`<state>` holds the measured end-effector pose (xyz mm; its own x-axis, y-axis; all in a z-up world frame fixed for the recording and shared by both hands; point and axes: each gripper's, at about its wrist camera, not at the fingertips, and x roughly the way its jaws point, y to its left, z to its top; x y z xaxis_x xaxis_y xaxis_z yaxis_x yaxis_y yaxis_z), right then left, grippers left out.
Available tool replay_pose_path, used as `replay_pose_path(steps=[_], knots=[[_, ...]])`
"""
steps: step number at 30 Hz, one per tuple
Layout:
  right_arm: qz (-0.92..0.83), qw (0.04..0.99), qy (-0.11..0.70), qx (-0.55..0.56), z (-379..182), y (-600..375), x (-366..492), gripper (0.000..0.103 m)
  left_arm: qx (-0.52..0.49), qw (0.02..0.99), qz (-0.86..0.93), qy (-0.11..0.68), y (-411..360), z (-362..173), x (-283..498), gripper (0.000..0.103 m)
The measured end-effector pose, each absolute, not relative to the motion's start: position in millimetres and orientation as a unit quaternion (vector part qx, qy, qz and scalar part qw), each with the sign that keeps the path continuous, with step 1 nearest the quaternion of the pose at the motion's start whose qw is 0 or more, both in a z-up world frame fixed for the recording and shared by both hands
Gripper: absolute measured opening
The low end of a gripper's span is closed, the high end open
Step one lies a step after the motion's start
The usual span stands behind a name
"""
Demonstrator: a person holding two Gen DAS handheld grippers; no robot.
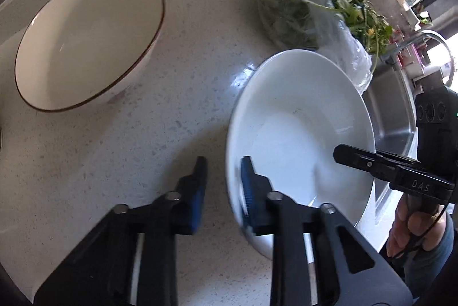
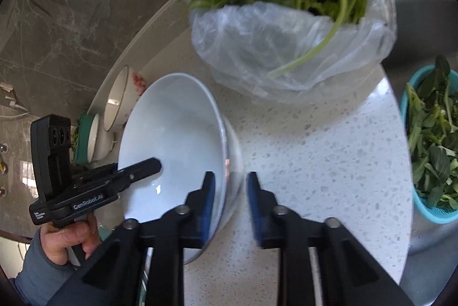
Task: Organize plates and bowls
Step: 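Move both tools to the large white bowl, then pinch the large white bowl rim with both tools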
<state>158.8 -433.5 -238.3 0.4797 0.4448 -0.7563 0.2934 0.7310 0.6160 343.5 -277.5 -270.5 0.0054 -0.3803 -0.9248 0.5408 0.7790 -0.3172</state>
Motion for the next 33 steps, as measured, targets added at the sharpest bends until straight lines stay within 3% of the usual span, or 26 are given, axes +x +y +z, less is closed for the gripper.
replay_pose_path(steps=[12,20,33], knots=[[0.035,0.779,0.516,0.354,-234,-423,157,0.02,0.083,0.714,-0.324,0.615,-293,-261,323,0.013],[0.038,0.773,0.523,0.356,-218,-413,129,0.02,0.072,0.705,-0.327,0.625,-271,-238,267,0.013],[0.039,0.754,0.55,0.357,-230,-392,80,0.02,0.073,0.691,-0.325,0.642,-244,-261,196,0.013]])
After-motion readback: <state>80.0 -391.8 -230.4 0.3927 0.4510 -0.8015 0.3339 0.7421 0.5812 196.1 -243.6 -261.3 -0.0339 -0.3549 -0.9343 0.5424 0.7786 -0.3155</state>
